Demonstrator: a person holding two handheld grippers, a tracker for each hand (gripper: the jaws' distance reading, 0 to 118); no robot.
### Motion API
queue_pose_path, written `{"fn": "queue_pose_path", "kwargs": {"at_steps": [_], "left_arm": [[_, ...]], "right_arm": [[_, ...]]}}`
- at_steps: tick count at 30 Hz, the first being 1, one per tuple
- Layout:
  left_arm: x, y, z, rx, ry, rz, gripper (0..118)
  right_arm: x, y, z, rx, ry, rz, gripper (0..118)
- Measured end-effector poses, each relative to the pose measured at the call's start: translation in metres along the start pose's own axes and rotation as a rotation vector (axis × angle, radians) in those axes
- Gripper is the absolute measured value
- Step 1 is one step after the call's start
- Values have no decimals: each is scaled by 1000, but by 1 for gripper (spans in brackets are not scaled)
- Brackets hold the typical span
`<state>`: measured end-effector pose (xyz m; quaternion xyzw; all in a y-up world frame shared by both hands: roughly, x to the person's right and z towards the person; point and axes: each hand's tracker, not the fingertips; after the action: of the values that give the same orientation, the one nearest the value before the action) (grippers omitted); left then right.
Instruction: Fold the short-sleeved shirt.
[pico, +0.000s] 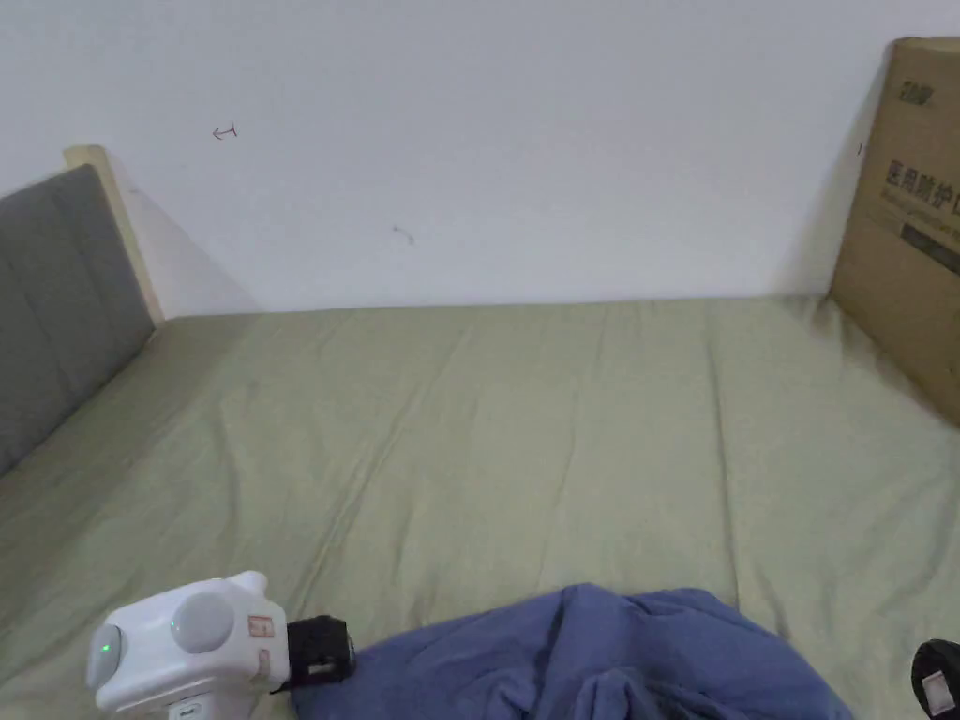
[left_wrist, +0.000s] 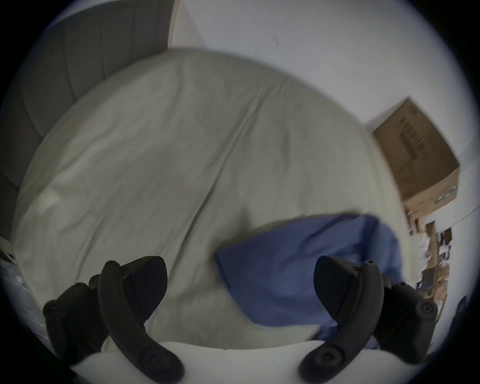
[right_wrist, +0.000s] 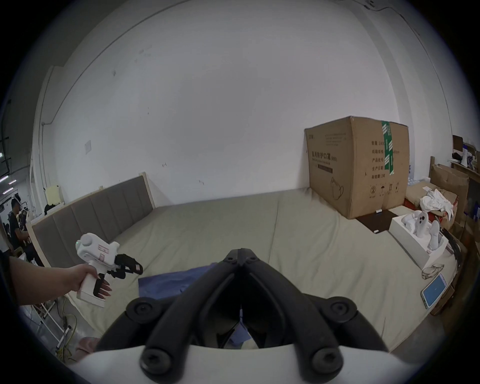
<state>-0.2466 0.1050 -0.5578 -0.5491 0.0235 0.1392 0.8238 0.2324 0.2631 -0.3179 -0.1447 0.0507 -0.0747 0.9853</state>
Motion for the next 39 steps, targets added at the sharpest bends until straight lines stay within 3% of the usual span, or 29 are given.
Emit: {"fn": "queue_pose_path", "kwargs": {"at_steps": [3,5,6,9,11,13,15,18,19,20,21,22,25,29,34,36,38,39], "left_arm": [[6,-6,-39,-112,122,-119,113],[25,-17,-35,-48,181,-177,108],[39,-19,-27,-1,179,-233,95],[69,-36,-5,115,146,-405,0],[82,-45,2,179,135,-471,0],[91,-47,6,146,-9,-466,0],[96,-48,15,155,1,-451,0],[79,-56,43,244,-85,-357,0],[74,-58,49,251,-111,-316,0],[67,-64,59,265,-139,-280,0],[61,-67,65,275,-154,-254,0],[56,-70,70,284,-173,-239,0],[45,-78,86,298,-187,-221,0],[31,-83,96,305,-169,-196,0],[6,-82,97,317,-89,-166,0],[2,-84,88,274,-112,-127,0],[0,-87,81,259,-103,-115,0],[1,-90,77,252,-97,-118,0]], "right_arm": [[6,-5,-18,-55,6,-23,0],[7,-7,-25,-76,6,-29,0],[6,-9,-28,-80,5,-27,0],[3,-14,-33,-89,11,-31,0],[3,-14,-37,-97,17,-39,0],[4,-7,-42,-101,31,-60,0],[11,13,-59,-126,63,-103,0],[23,54,-122,-347,110,-88,0],[28,60,-150,-463,153,-116,5],[35,63,-184,-608,212,-165,26],[38,60,-217,-714,242,-226,54],[43,55,-241,-760,204,-275,70],[50,36,-312,-929,90,-285,81],[56,-11,-381,-1076,-81,-188,81],[53,-52,-418,-1123,-106,-261,81],[46,-50,-421,-1118,-92,-132,80],[40,-45,-413,-1099,-65,-61,68],[36,-40,-408,-1085,-66,-18,49]]}}
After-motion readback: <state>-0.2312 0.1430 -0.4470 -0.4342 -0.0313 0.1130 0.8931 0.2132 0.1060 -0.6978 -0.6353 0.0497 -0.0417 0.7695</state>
